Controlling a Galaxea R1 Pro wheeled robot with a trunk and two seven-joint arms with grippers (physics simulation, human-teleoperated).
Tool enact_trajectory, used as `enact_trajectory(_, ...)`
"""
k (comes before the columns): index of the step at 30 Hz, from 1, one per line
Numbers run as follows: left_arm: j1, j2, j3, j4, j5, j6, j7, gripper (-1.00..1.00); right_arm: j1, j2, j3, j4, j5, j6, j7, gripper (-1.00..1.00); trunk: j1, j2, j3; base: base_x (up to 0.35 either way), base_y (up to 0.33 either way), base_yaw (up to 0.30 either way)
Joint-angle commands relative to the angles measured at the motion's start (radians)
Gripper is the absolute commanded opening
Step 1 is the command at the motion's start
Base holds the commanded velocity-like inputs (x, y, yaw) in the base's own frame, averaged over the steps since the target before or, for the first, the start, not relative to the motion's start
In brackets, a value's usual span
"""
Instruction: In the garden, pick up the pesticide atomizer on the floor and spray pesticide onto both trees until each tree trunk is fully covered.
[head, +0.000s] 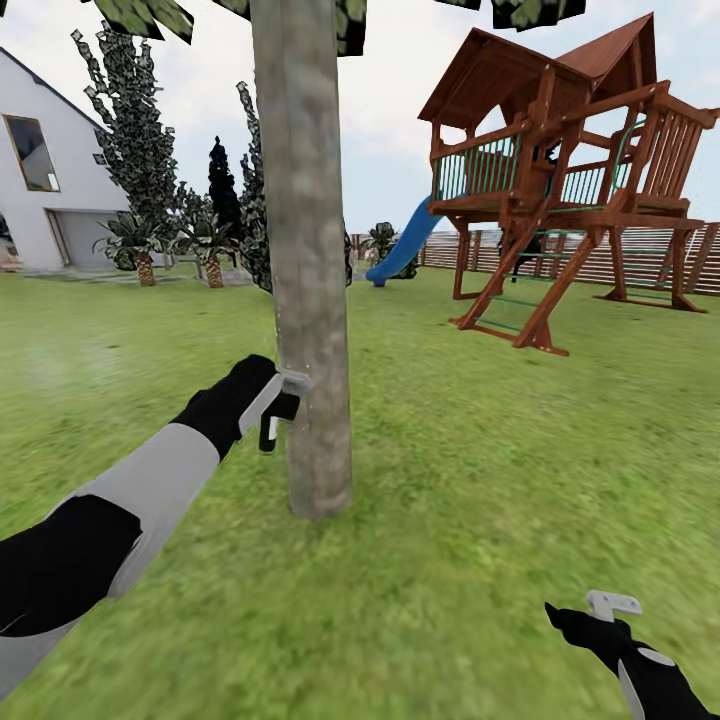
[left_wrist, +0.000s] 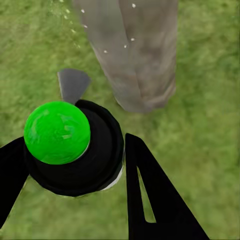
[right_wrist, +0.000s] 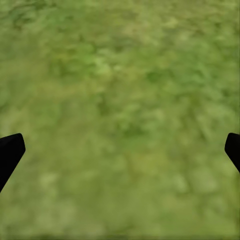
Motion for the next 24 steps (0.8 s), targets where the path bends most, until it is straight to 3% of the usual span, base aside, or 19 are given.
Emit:
enact_trajectory(1,-0.012,0.0,0.0,0.0,0.002,0.0,0.0,-1.0,0.0,0.0,0.0,0.0,0.0,0.0,0.0,1.0,0.0,0.0,0.0,0.0,0.0,0.0)
enact_trajectory(24,-0.311,-0.001,0.001,0.048,0.006,0.013,0.001,-1.0,0.0,0.0,-0.003,0.0,0.0,0.0,0.0,1.0,0.0,0.0,0.0,0.0,0.0,0.0)
